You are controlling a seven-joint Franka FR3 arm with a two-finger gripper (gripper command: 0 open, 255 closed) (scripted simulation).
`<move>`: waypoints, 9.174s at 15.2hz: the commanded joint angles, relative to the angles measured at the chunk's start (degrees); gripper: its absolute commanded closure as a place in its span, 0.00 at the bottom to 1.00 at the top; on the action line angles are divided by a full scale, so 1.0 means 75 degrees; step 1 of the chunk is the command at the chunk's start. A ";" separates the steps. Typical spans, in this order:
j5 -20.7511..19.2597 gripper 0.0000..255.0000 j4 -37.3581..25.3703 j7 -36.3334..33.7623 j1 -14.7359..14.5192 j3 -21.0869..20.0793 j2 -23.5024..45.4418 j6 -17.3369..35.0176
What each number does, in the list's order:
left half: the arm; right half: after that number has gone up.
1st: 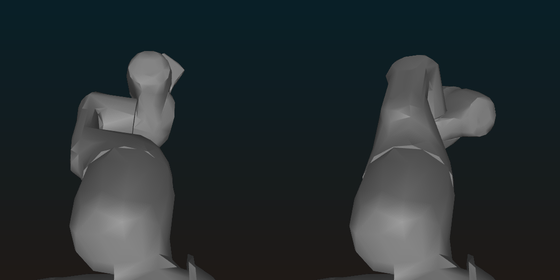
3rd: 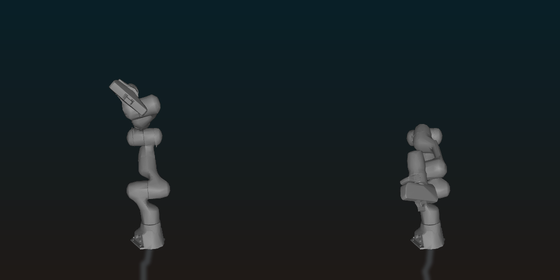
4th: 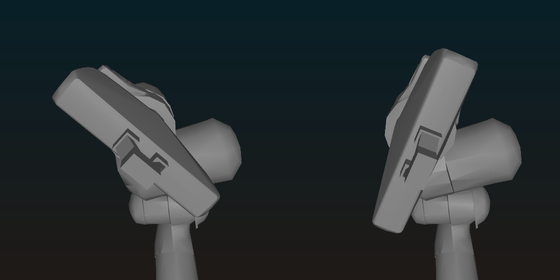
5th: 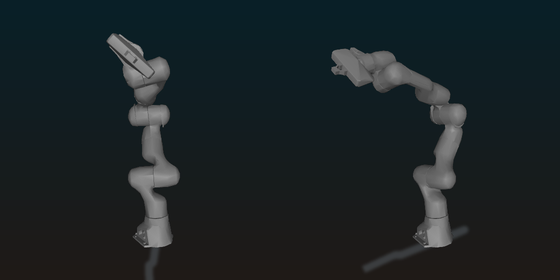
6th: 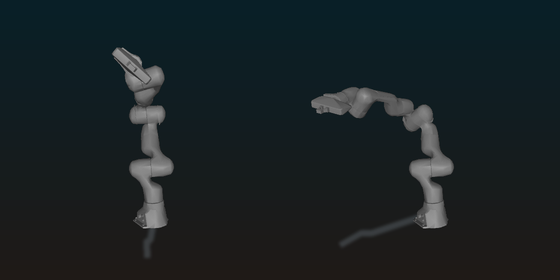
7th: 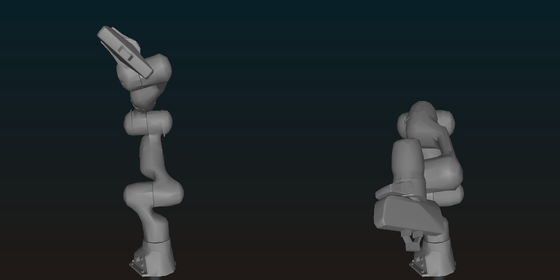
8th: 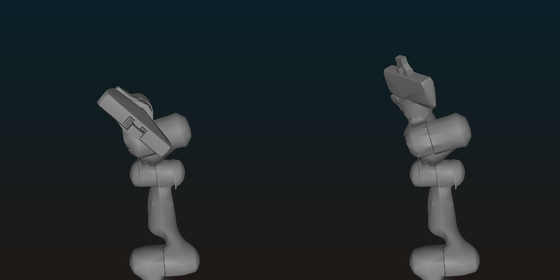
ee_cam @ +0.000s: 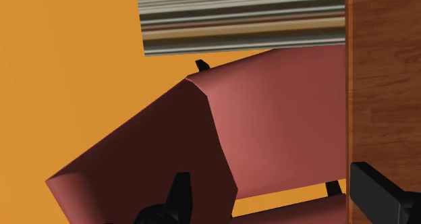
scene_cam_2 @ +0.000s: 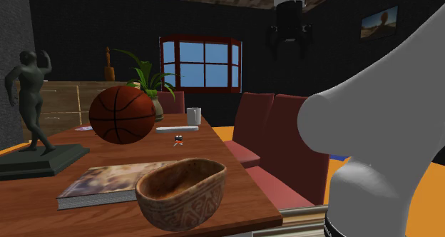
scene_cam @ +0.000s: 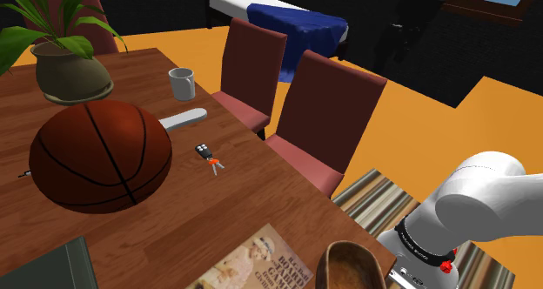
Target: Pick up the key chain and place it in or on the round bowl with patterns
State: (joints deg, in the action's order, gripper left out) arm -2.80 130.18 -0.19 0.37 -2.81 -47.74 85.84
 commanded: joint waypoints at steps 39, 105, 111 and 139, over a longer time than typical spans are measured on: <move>-0.1255 0.00 -0.2688 -0.5630 -0.1248 -0.3738 0.8428 0.5116; 0.1363 1.00 -0.0600 -0.4944 -0.1517 -0.4067 0.4115 0.3559; 0.2232 1.00 0.0596 -0.5052 -0.2223 -0.4032 0.2465 0.3235; 0.4691 1.00 0.3207 -0.6855 -0.4994 -0.5175 -0.1303 0.2269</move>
State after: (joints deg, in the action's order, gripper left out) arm 31.90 153.47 -51.61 -36.86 -41.14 -57.50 102.10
